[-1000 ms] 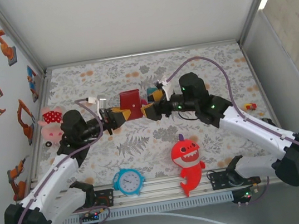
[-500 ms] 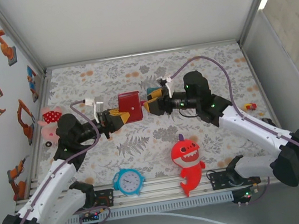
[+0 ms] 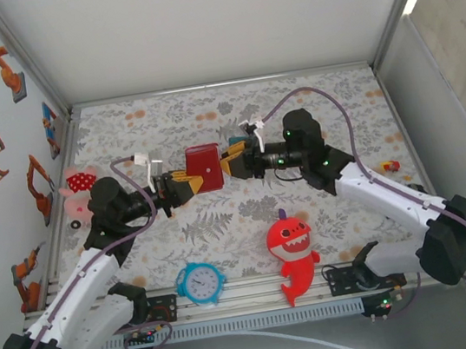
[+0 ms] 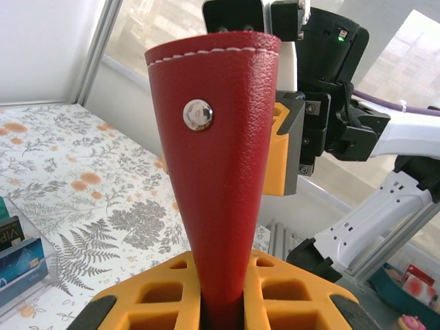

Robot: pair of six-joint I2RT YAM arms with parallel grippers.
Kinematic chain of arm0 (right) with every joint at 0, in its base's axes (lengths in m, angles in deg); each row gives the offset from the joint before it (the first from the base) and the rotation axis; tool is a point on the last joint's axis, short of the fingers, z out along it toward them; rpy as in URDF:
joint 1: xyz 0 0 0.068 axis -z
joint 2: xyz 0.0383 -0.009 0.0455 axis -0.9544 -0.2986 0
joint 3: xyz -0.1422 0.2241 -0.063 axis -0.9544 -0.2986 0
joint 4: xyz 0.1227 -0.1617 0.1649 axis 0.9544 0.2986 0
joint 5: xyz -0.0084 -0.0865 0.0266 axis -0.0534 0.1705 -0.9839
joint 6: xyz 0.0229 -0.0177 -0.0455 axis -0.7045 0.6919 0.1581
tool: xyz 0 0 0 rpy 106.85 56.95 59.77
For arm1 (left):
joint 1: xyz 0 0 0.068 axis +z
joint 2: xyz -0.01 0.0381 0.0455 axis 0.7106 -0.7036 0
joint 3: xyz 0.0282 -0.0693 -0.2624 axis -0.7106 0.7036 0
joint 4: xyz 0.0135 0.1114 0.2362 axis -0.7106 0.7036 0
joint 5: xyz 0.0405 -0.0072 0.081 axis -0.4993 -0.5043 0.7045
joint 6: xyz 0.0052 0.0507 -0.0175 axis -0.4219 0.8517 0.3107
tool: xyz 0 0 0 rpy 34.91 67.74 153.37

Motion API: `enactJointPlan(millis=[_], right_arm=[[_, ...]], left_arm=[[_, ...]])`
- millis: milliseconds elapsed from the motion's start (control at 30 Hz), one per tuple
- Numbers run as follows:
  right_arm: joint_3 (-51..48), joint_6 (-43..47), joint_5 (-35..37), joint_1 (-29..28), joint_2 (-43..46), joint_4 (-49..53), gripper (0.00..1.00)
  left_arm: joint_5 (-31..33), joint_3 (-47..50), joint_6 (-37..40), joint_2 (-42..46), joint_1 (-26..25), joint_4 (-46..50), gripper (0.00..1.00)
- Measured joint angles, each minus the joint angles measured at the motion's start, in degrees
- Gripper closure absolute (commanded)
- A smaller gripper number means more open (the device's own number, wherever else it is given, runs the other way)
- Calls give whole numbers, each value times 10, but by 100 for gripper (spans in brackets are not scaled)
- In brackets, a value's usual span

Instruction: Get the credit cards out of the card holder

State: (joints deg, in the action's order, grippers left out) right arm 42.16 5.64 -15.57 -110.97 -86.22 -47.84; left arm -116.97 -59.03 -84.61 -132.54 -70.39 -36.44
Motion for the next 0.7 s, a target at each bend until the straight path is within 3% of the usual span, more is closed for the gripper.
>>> enactJointPlan(millis=[233,533,700], right_arm=[[0,-20,-25,1,-35,-21,78],[1,-59,-62,10,-56,-48,76],[1,-73,-62,11,-57,-55,91]], left_arm=[[0,0,7,-1,-7,5,100],[-1,0,11,-16,-7,-6,100],[-1,0,10,-24,-7,-23,100]])
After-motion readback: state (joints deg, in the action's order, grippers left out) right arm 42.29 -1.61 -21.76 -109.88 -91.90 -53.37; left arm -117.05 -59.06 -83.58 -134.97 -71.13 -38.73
